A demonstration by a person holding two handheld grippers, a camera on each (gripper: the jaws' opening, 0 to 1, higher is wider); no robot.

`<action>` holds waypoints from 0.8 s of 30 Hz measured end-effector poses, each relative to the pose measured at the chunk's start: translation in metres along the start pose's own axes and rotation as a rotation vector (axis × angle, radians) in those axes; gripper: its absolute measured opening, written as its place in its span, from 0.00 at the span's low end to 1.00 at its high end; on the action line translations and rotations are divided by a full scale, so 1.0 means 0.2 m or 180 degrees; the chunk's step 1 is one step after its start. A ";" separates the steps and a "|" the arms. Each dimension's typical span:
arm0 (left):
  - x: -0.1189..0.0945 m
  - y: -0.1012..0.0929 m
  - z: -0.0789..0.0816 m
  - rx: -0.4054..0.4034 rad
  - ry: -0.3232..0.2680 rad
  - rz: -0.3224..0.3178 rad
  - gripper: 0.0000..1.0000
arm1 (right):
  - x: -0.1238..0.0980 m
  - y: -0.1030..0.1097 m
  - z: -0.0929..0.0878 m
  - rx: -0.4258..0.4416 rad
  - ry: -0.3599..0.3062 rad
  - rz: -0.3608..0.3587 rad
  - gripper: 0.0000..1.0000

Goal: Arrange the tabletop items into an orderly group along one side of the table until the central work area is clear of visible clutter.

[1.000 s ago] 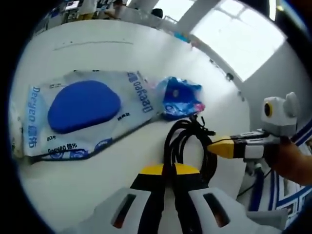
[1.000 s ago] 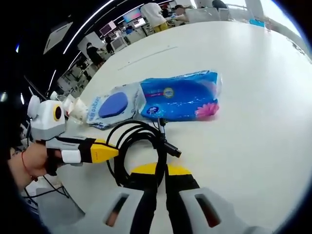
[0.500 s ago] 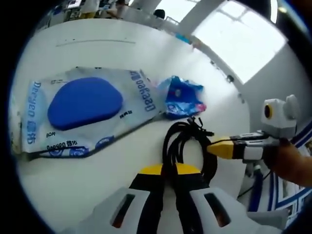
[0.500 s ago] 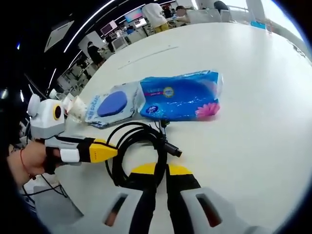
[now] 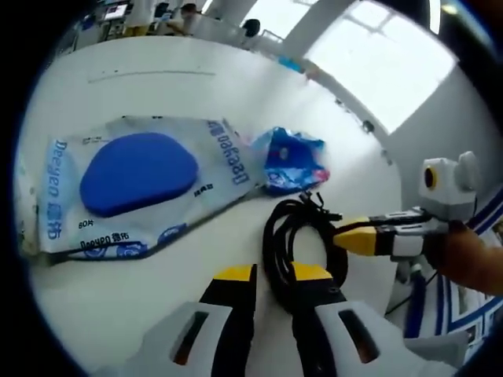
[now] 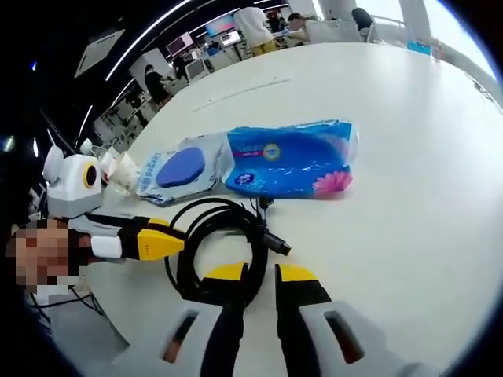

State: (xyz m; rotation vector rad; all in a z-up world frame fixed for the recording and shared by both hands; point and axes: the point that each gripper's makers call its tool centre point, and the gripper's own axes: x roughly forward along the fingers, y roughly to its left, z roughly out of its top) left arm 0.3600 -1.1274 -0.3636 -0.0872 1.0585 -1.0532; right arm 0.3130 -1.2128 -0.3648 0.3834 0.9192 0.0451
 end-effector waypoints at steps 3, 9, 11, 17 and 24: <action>-0.01 0.00 0.00 0.0026 -0.0005 0.0010 0.15 | -0.01 -0.01 0.00 -0.0006 -0.0023 -0.0016 0.14; -0.03 -0.02 0.01 0.0071 -0.0044 -0.0053 0.21 | -0.02 0.01 0.01 -0.0063 -0.0055 0.0019 0.18; -0.04 -0.03 0.02 0.0090 -0.0069 -0.0065 0.24 | -0.02 0.01 0.01 -0.0083 -0.0064 0.0025 0.20; -0.06 -0.03 0.02 0.0151 -0.0093 -0.0096 0.30 | -0.03 0.02 0.02 -0.0152 -0.0085 0.0058 0.26; -0.11 -0.04 0.03 0.0202 -0.0165 -0.0147 0.41 | -0.05 0.04 0.03 -0.0250 -0.0162 0.0131 0.36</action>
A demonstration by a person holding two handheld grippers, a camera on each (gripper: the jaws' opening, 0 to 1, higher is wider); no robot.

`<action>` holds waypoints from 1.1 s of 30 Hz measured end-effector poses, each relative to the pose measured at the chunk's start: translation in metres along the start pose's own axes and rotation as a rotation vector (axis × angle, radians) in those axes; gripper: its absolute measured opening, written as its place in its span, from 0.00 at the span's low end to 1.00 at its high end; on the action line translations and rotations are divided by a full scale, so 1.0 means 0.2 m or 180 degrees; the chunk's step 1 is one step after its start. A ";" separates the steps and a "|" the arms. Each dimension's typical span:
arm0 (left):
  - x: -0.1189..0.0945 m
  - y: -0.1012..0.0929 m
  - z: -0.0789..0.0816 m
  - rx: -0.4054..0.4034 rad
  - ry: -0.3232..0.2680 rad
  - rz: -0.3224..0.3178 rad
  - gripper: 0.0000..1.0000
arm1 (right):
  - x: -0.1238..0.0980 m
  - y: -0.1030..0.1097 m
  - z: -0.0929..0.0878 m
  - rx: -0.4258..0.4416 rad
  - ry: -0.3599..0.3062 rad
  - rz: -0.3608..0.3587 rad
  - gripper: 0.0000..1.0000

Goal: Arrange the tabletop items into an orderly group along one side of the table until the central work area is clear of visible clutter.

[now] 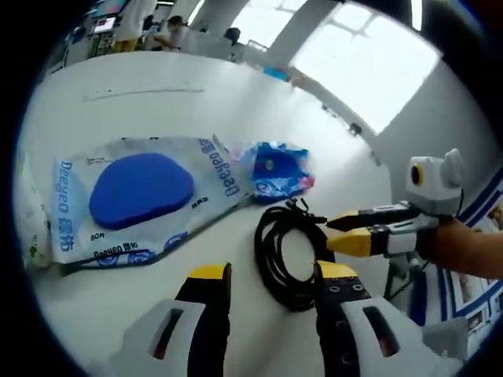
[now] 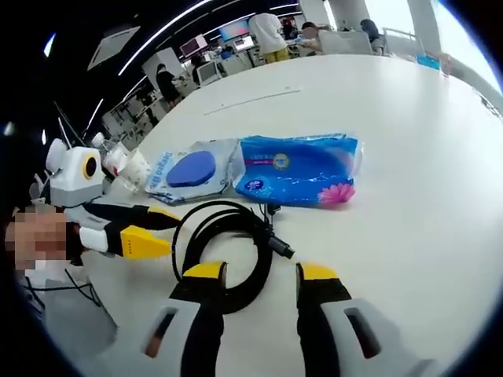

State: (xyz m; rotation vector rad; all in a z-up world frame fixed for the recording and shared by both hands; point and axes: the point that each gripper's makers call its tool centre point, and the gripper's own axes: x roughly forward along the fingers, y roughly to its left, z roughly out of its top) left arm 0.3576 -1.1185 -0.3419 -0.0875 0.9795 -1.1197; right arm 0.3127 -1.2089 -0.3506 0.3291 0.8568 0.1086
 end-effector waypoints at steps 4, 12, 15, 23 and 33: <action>-0.02 -0.02 0.01 0.0072 -0.0026 -0.0044 0.45 | -0.01 0.01 0.01 -0.0051 -0.0040 0.0023 0.40; -0.08 -0.01 0.02 0.0103 -0.0084 -0.0029 0.49 | -0.04 0.03 0.02 -0.0127 -0.0084 0.0021 0.47; -0.10 -0.01 0.02 0.0135 -0.0093 -0.0021 0.50 | -0.05 0.04 0.03 -0.0155 -0.0099 0.0017 0.48; -0.17 0.00 0.02 0.0173 -0.0135 0.0000 0.52 | -0.07 0.07 0.05 -0.0189 -0.0149 0.0008 0.52; -0.27 0.03 0.02 0.0207 -0.0202 0.0024 0.53 | -0.08 0.12 0.08 -0.0249 -0.0198 0.0014 0.54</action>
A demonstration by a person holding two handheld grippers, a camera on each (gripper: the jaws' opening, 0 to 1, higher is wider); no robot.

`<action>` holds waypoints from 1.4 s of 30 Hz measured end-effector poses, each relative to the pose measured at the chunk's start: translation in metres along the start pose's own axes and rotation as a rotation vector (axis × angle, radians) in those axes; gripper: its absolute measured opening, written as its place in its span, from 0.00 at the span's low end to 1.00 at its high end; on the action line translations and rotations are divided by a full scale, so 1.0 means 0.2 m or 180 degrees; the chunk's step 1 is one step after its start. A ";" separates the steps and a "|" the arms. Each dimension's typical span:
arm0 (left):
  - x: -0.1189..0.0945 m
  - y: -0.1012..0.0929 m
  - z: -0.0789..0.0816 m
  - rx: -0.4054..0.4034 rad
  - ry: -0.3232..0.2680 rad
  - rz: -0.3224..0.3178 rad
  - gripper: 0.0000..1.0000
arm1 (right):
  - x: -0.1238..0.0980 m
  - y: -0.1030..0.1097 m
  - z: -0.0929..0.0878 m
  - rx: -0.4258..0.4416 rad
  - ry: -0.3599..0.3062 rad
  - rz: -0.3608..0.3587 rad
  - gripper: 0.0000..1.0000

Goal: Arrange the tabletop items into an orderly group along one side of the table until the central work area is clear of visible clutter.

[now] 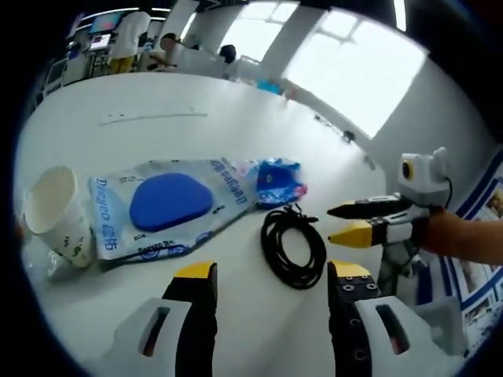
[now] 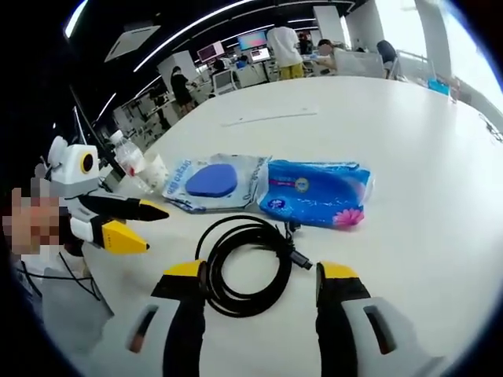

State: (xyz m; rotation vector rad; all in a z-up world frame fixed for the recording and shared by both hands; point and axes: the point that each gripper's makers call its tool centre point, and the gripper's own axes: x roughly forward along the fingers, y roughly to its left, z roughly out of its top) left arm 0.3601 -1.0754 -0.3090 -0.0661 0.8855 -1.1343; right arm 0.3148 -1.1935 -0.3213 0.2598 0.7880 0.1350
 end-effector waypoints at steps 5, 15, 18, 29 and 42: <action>-0.07 0.01 0.01 0.0027 -0.0047 0.0016 0.53 | -0.02 0.03 0.02 -0.0033 -0.0042 0.0009 0.56; -0.26 0.07 0.06 0.0142 -0.0200 0.0092 0.53 | -0.10 0.05 0.09 -0.0134 -0.0165 0.0010 0.61; -0.32 0.08 0.06 0.0164 -0.0250 0.0111 0.53 | -0.12 0.06 0.11 -0.0158 -0.0189 0.0018 0.61; -0.52 0.15 0.03 0.0223 -0.0355 0.0210 0.53 | -0.21 0.09 0.09 -0.0235 -0.0252 0.0011 0.62; -0.79 0.20 -0.01 0.0336 -0.0529 0.0336 0.53 | -0.34 0.15 0.06 -0.0315 -0.0420 0.0113 0.64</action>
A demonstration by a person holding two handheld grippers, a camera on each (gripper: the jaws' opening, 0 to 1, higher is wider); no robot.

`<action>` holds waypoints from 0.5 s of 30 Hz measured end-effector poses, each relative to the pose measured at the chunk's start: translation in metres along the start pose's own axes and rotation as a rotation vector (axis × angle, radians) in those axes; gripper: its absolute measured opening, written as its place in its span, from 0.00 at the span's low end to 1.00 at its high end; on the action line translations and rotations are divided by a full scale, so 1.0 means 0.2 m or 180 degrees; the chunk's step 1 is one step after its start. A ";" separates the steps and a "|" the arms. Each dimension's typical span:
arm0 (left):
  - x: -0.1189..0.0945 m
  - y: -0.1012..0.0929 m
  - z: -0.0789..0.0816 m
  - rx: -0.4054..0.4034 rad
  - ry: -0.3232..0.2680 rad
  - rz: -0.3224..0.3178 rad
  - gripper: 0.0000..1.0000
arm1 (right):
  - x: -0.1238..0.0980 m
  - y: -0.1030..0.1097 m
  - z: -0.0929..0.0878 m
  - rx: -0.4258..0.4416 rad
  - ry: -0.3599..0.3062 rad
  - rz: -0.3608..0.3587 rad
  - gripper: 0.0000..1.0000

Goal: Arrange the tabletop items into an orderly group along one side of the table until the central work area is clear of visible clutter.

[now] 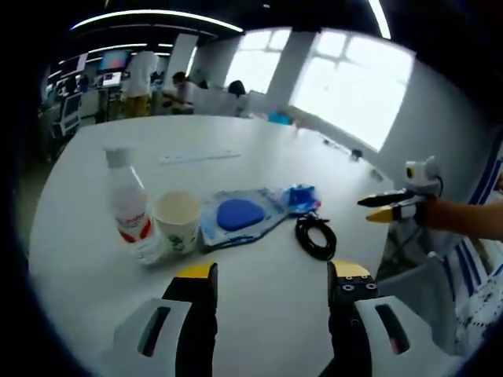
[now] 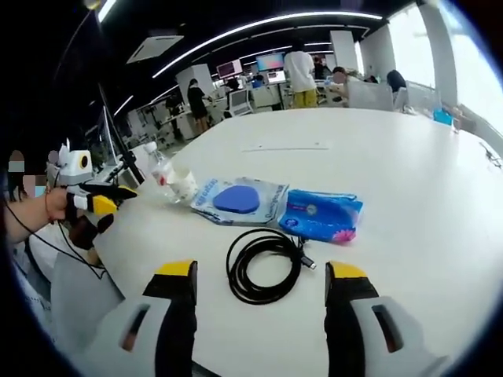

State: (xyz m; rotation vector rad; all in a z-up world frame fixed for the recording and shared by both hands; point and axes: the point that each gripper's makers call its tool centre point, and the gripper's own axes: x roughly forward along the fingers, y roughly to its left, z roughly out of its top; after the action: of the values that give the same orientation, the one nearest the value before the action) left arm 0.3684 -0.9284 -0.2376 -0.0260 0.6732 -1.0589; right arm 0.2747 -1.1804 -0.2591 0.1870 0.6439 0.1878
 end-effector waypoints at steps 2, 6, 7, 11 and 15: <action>-0.04 0.02 0.00 0.0013 -0.0021 0.0030 0.53 | -0.02 0.01 0.01 -0.0040 -0.0053 0.0024 0.65; -0.09 0.03 -0.01 0.0023 -0.0060 0.0053 0.53 | -0.06 0.03 0.03 -0.0083 -0.0127 0.0062 0.65; -0.11 0.03 -0.02 0.0036 -0.0071 0.0047 0.53 | -0.07 0.03 0.03 -0.0096 -0.0148 0.0056 0.65; -0.16 0.03 -0.04 0.0049 -0.0095 0.0046 0.53 | -0.11 0.05 0.04 -0.0143 -0.0170 0.0080 0.65; -0.20 0.02 -0.06 0.0056 -0.0137 0.0019 0.57 | -0.14 0.05 0.01 -0.0203 -0.0152 0.0102 0.65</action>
State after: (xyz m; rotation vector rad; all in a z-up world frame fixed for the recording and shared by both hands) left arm 0.3537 -0.8908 -0.2281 -0.0315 0.6248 -1.0556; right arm 0.2537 -1.1783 -0.2389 0.1399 0.5870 0.2337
